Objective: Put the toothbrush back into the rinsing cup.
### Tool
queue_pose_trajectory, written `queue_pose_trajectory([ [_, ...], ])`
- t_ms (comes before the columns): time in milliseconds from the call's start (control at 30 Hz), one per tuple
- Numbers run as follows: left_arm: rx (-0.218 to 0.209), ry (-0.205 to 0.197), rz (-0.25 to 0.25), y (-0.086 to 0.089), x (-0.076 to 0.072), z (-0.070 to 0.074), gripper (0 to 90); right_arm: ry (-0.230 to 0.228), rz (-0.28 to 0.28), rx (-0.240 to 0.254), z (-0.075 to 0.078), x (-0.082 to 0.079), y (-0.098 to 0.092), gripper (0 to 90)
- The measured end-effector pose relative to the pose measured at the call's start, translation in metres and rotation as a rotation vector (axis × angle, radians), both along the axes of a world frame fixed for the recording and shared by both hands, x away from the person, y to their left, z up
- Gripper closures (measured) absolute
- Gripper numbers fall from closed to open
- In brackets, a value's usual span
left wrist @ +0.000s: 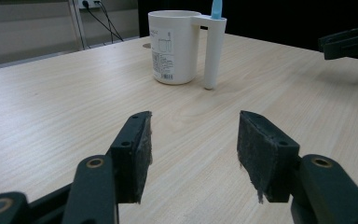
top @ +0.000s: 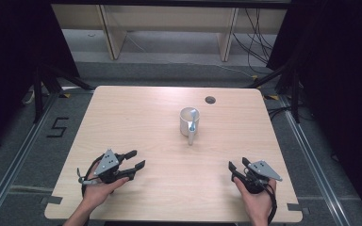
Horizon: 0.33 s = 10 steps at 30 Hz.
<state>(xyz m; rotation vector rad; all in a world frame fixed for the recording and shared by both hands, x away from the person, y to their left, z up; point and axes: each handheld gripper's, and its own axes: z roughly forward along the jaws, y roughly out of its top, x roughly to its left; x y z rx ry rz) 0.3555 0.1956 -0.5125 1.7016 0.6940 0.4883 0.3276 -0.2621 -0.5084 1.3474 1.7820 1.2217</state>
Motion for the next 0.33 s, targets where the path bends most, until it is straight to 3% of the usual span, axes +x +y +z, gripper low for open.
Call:
queue_pose_trajectory([
  [67, 0.001, -0.001, -0.004, -0.0006, 0.0, -0.0001, 44.5, 0.022, -0.024, 0.011, 0.0013, -0.0038, -0.0007, 41.5],
  [100, 0.0, -0.001, -0.004, -0.0014, 0.0001, -0.0003, 44.5, -0.01, -0.019, -0.015, 0.0004, -0.0019, -0.0032, 41.5],
  [200, -0.013, -0.007, -0.013, -0.0031, 0.0011, -0.0017, 44.5, -0.016, -0.027, -0.006, 0.0029, -0.0045, -0.0048, 41.3],
  [333, 0.0, 0.003, -0.006, -0.0032, 0.0006, -0.0017, 44.5, -0.026, -0.036, 0.033, 0.0029, -0.0041, -0.0044, 41.1],
])
